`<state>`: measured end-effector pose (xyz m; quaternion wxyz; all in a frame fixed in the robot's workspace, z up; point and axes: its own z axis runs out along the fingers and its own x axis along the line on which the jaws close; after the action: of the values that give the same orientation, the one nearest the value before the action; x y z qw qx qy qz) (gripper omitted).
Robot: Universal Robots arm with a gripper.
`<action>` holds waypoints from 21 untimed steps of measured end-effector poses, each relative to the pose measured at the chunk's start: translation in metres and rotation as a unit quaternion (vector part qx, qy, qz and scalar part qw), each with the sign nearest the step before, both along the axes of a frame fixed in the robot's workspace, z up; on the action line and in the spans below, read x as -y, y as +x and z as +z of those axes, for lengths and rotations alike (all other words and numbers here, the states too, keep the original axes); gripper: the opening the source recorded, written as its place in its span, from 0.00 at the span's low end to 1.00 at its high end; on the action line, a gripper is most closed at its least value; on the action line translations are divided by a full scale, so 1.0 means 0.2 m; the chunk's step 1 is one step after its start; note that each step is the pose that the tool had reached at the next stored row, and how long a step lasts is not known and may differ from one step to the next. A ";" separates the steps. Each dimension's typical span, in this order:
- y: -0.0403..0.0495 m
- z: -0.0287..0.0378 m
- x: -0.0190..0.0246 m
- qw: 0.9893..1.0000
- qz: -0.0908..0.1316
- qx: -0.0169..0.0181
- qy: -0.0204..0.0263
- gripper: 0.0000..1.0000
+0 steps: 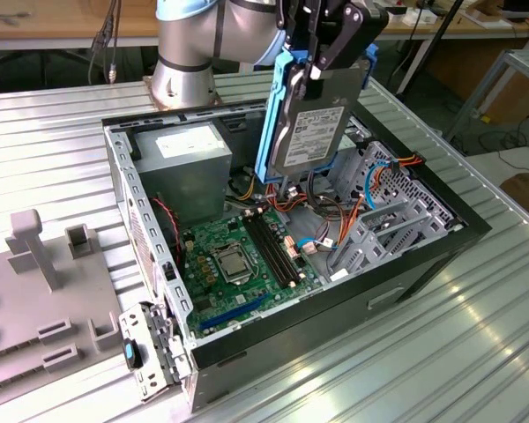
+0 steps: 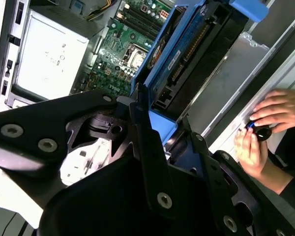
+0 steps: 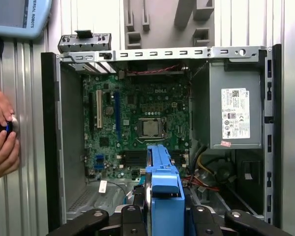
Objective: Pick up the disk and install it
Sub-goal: 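Insert the disk into the insertion slot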
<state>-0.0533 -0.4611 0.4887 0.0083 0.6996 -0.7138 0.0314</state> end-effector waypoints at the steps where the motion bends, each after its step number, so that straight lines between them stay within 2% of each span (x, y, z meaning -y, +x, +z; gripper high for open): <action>1: 0.018 -0.001 0.000 1.000 -0.001 0.000 0.000 0.37; 3: 0.030 -0.001 0.005 1.000 -0.001 0.000 -0.001 0.37; 6: 0.045 -0.001 0.032 1.000 -0.001 0.000 -0.001 0.37; 8: 0.053 -0.002 0.061 1.000 -0.002 0.000 -0.002 0.37; 12: 0.063 -0.002 0.091 1.000 -0.002 0.000 -0.002 0.37; 14: 0.077 -0.004 0.123 1.000 -0.003 0.000 -0.003 0.37; 18: 0.097 -0.006 0.167 1.000 -0.005 0.000 -0.006 0.37; 21: 0.106 -0.007 0.186 1.000 -0.006 0.000 -0.007 0.37</action>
<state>-0.0322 -0.4984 0.4872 0.0133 0.6949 -0.7181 0.0362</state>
